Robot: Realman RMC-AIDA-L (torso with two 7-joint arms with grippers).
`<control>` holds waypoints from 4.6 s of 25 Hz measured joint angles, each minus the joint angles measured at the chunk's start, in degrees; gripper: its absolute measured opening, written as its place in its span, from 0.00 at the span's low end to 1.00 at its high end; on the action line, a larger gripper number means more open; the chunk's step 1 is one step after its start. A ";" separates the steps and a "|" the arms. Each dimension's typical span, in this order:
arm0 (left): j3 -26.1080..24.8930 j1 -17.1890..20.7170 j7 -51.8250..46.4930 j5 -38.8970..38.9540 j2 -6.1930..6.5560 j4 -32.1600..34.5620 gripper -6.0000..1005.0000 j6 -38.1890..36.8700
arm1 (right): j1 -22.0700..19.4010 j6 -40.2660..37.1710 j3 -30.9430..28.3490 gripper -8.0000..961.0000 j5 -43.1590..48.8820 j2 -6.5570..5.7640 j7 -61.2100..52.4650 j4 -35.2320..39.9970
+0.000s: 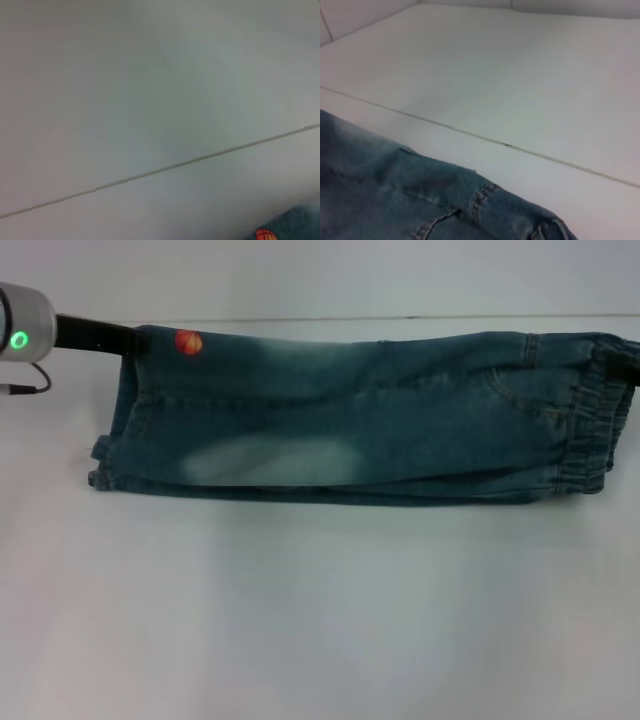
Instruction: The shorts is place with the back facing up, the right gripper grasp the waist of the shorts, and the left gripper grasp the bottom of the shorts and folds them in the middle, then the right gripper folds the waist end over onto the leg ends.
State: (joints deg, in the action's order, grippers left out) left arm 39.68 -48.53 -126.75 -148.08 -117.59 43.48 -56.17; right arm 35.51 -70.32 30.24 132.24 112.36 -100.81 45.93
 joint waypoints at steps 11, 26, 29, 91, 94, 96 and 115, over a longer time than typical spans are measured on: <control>5.33 -0.34 -3.44 -2.81 0.11 -0.72 0.19 -0.46 | 0.93 2.71 4.89 0.19 3.40 0.32 -2.40 -0.24; 5.05 -0.63 -4.55 -7.64 0.08 1.64 0.63 -7.31 | -0.58 3.54 4.61 0.86 3.28 0.95 -1.95 0.48; 4.85 1.02 -0.80 -2.46 -0.35 4.37 0.84 -10.53 | -2.82 -0.05 4.03 0.93 1.33 0.95 -0.92 2.26; 5.23 13.12 26.30 24.14 -3.31 4.59 0.92 -39.97 | -14.27 -1.49 -3.07 0.44 -17.68 4.20 44.74 -19.72; 5.23 13.20 26.41 24.28 -3.51 4.54 0.92 -39.55 | -14.28 -1.53 -3.24 0.35 -17.69 4.18 44.89 -19.62; 5.18 13.25 26.71 24.36 -3.76 4.50 0.92 -39.25 | -14.39 -1.64 -3.46 0.32 -17.88 4.18 45.17 -19.52; 5.24 9.65 49.48 39.14 -6.77 -17.31 0.74 -23.91 | -20.05 -12.84 -4.16 0.07 -19.56 7.58 39.84 -5.98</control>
State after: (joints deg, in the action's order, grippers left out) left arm 44.92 -38.88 -77.27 -108.93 -124.36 26.17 -80.08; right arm 15.46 -83.16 26.08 112.68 119.94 -60.97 39.96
